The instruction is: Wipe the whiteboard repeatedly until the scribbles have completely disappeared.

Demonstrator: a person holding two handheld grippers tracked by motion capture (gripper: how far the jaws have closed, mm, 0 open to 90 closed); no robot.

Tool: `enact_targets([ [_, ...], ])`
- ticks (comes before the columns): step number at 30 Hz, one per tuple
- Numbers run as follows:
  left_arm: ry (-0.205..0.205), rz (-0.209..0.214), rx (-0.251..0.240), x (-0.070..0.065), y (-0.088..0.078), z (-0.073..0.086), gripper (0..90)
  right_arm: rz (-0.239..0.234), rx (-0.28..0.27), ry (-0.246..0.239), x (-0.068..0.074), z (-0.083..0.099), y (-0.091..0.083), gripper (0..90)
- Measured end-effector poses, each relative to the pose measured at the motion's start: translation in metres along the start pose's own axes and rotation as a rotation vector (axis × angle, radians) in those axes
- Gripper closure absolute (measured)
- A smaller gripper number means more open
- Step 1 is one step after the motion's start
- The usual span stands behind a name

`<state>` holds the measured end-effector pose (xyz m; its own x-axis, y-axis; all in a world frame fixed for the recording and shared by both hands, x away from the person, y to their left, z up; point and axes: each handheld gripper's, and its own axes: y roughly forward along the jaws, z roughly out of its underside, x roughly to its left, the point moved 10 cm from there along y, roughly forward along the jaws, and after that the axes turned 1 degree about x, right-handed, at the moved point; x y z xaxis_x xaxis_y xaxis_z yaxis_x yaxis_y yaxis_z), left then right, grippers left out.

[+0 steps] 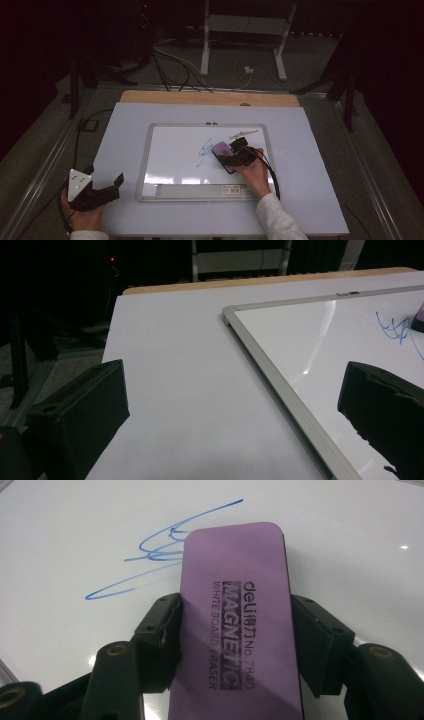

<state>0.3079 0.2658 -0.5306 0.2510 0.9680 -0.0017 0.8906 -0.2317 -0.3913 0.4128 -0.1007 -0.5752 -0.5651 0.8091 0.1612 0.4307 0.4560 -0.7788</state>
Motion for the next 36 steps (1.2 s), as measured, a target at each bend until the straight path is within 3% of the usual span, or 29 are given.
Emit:
enact_targets([
  [1, -0.001, 0.001, 0.001, 0.000, 0.000, 0.000, 0.6, 0.005, 0.002, -0.017, 0.003, 0.000, 0.000, 41.3],
  [8, 0.001, 0.002, 0.002, -0.001, 0.000, 0.000, 0.6, -0.157, 0.029, -0.141, 0.052, 0.007, 0.006, 41.3],
  [10, -0.001, 0.001, 0.002, -0.001, 0.000, 0.000, 0.6, -0.173, 0.035, -0.191, 0.063, 0.008, 0.007, 41.3],
  [12, -0.001, 0.000, 0.001, 0.000, 0.000, 0.000, 0.6, -0.173, 0.040, -0.183, 0.061, 0.006, 0.008, 41.3],
  [16, -0.003, 0.000, 0.000, 0.000, -0.001, 0.000, 0.6, -0.064, 0.010, -0.095, 0.035, -0.002, 0.009, 41.3],
  [18, 0.001, 0.001, 0.001, 0.000, 0.000, 0.000, 0.6, -0.060, 0.008, -0.055, 0.030, -0.003, 0.010, 41.3],
  [20, -0.001, 0.002, 0.001, -0.001, 0.000, 0.000, 0.6, -0.044, 0.004, -0.070, 0.032, -0.003, 0.009, 41.3],
  [22, 0.000, 0.003, 0.003, -0.001, 0.001, 0.000, 0.6, -0.095, 0.014, -0.086, 0.043, -0.001, 0.010, 41.3],
  [25, 0.001, 0.004, 0.001, -0.002, 0.001, 0.000, 0.6, -0.158, 0.028, -0.151, 0.061, 0.002, 0.012, 41.3],
  [27, 0.000, 0.003, 0.001, -0.002, 0.000, 0.000, 0.6, -0.163, 0.033, -0.178, 0.066, 0.003, 0.012, 41.3],
  [29, -0.002, 0.002, 0.001, -0.001, 0.000, 0.000, 0.6, -0.141, 0.039, -0.159, 0.063, 0.001, 0.012, 41.3],
  [32, -0.003, 0.001, -0.002, -0.001, 0.000, 0.000, 0.6, -0.029, 0.011, -0.086, 0.040, -0.006, 0.013, 41.3],
  [34, -0.001, 0.003, 0.000, -0.001, 0.000, 0.000, 0.6, -0.038, 0.008, -0.043, 0.035, -0.006, 0.013, 41.3],
  [35, -0.001, 0.005, 0.002, -0.001, 0.001, 0.000, 0.6, -0.034, 0.005, -0.050, 0.036, -0.006, 0.013, 41.3],
  [36, 0.001, 0.006, 0.005, -0.001, 0.001, 0.001, 0.6, -0.061, 0.016, -0.069, 0.043, -0.004, 0.012, 41.3],
])
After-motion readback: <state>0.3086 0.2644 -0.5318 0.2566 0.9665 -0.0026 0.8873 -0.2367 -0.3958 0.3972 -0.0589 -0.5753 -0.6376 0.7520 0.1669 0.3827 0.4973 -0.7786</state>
